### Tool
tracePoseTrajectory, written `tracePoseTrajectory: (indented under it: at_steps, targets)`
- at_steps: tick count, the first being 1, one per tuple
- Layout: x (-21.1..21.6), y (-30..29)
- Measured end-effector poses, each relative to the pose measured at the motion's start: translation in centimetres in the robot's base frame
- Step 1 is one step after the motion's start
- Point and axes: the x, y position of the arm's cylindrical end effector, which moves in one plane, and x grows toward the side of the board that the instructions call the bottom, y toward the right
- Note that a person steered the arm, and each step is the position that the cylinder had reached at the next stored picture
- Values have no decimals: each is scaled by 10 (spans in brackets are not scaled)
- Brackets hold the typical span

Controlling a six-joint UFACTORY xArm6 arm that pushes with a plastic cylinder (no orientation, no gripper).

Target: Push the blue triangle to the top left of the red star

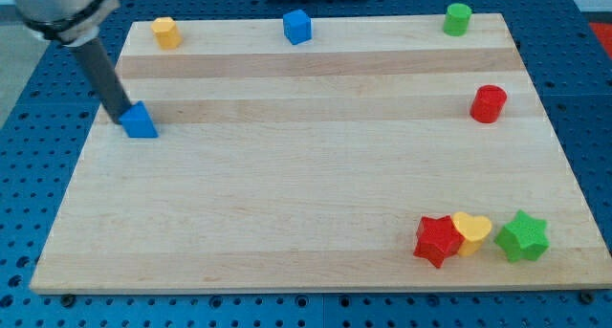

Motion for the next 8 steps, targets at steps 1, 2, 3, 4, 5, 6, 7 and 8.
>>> tracePoseTrajectory:
  at_steps: [1,2,3,4,5,6,7,8]
  targets:
    - [6,42]
    - [8,21]
    - [9,-40]
    - [34,-63]
    - [47,-14]
    - [47,59]
    - [48,98]
    - [48,64]
